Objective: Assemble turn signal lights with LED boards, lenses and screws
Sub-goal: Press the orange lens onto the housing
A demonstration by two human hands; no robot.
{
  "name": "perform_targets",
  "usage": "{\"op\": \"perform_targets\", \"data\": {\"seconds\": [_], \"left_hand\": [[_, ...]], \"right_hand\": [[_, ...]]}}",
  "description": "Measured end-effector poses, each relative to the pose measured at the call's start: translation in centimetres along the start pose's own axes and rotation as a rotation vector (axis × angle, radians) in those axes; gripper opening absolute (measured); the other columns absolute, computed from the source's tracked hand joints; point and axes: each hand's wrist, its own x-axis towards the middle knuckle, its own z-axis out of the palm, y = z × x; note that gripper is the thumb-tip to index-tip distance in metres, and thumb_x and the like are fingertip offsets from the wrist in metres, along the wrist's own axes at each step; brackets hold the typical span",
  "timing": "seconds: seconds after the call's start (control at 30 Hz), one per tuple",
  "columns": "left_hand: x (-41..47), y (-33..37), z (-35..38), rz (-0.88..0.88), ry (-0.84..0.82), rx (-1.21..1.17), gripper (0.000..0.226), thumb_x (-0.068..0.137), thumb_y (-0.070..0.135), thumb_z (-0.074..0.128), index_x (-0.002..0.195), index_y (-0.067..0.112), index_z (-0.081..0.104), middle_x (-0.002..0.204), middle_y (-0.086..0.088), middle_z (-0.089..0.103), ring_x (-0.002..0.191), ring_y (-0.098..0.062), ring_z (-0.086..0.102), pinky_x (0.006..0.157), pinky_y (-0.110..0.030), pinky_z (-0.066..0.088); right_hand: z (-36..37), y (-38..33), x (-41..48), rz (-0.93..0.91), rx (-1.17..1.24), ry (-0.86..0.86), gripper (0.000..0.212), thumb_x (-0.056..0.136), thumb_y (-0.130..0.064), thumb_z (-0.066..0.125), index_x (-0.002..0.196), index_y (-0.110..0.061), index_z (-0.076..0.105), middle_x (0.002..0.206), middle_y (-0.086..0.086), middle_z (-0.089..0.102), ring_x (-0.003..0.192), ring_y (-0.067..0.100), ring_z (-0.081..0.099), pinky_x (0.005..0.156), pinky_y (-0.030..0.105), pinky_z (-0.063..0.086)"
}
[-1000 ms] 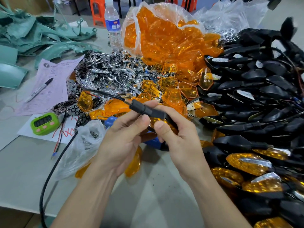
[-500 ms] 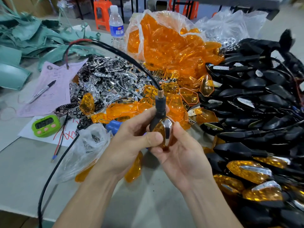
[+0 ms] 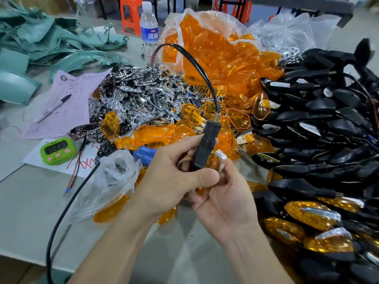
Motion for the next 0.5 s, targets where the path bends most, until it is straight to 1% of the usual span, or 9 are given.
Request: {"op": "perform_targets", "data": {"seconds": [0.07,0.13,0.2,0.23,0.27,0.3,0.37,0.43,0.5], "left_hand": [[-0.2,0.1,0.1,-0.003,-0.011,-0.040,0.046,0.074,0.023,0.085,0.117,0.035,0.076,0.091,0.009,0.071,0.076,-0.008,0.067,0.052,-0.019,0.056],[-0.3,0.1,-0.1,-0.018,0.029,-0.040,0.046,0.074,0.027,0.084,0.119,0.033,0.075,0.094,0.006,0.071,0.079,-0.012,0.065,0.055,-0.026,0.057],[-0.2,0.0,-0.5,0.004,0.047,-0.048,0.053,0.073,0.028,0.086,0.124,0.024,0.073,0.104,0.006,0.074,0.094,-0.013,0.068,0.078,-0.028,0.060],[-0.2,0.1,-0.7,0.020,0.036,-0.064,0.059,0.072,0.030,0.089,0.128,0.020,0.070,0.111,0.006,0.074,0.103,-0.013,0.068,0.089,-0.029,0.058],[-0.1,0.2,-0.8,0.029,0.021,-0.081,0.067,0.072,0.036,0.090,0.132,0.016,0.066,0.115,0.005,0.074,0.109,-0.013,0.068,0.095,-0.030,0.056],[-0.1,0.3,-0.9,0.031,0.010,-0.093,0.073,0.072,0.042,0.089,0.134,0.012,0.063,0.118,0.004,0.073,0.111,-0.014,0.067,0.096,-0.030,0.055],[0.0,0.4,-1.1,0.032,0.008,-0.102,0.078,0.072,0.047,0.088,0.135,0.010,0.061,0.121,0.002,0.072,0.113,-0.015,0.066,0.095,-0.030,0.055],[0.0,0.3,-1.2,0.031,0.006,-0.116,0.073,0.073,0.044,0.088,0.133,0.011,0.063,0.122,0.000,0.071,0.109,-0.016,0.066,0.092,-0.030,0.055],[0.0,0.2,-1.2,0.032,-0.008,-0.124,0.065,0.076,0.039,0.087,0.132,0.014,0.066,0.121,0.000,0.071,0.105,-0.015,0.066,0.090,-0.029,0.054]], "right_hand": [[-0.2,-0.3,-0.1,-0.013,-0.084,0.008,0.041,0.103,-0.031,0.042,0.092,-0.017,0.079,0.093,0.005,0.073,0.081,0.018,0.065,0.058,0.027,0.041],[-0.6,-0.8,0.1,-0.020,-0.232,0.069,0.042,0.109,-0.032,0.040,0.102,-0.014,0.077,0.104,0.008,0.077,0.090,0.021,0.071,0.063,0.028,0.054],[-1.1,-1.3,0.1,-0.080,-0.430,0.139,0.040,0.110,-0.034,0.043,0.117,-0.010,0.074,0.120,0.017,0.075,0.114,0.030,0.070,0.088,0.042,0.060],[-1.3,-1.6,0.1,-0.113,-0.507,0.128,0.040,0.109,-0.037,0.045,0.122,-0.011,0.072,0.124,0.017,0.073,0.121,0.032,0.068,0.098,0.049,0.056],[-1.2,-1.9,-0.1,-0.139,-0.560,0.104,0.041,0.106,-0.041,0.048,0.126,-0.013,0.071,0.127,0.016,0.072,0.124,0.032,0.066,0.103,0.052,0.054],[-1.0,-2.1,-0.2,-0.156,-0.598,0.078,0.044,0.102,-0.046,0.053,0.130,-0.016,0.070,0.128,0.014,0.072,0.124,0.030,0.067,0.102,0.052,0.054],[-0.8,-2.3,-0.4,-0.198,-0.694,0.034,0.047,0.093,-0.047,0.064,0.132,-0.023,0.069,0.124,0.008,0.074,0.118,0.026,0.070,0.096,0.044,0.059],[-0.4,-2.5,-0.5,-0.268,-0.791,-0.024,0.038,0.093,-0.037,0.069,0.131,-0.035,0.070,0.111,0.004,0.076,0.111,0.022,0.072,0.091,0.033,0.060],[-0.5,-2.6,-0.6,-0.357,-0.881,-0.059,0.036,0.094,-0.028,0.067,0.123,-0.049,0.071,0.105,-0.009,0.077,0.112,0.015,0.072,0.096,0.033,0.059]]}}
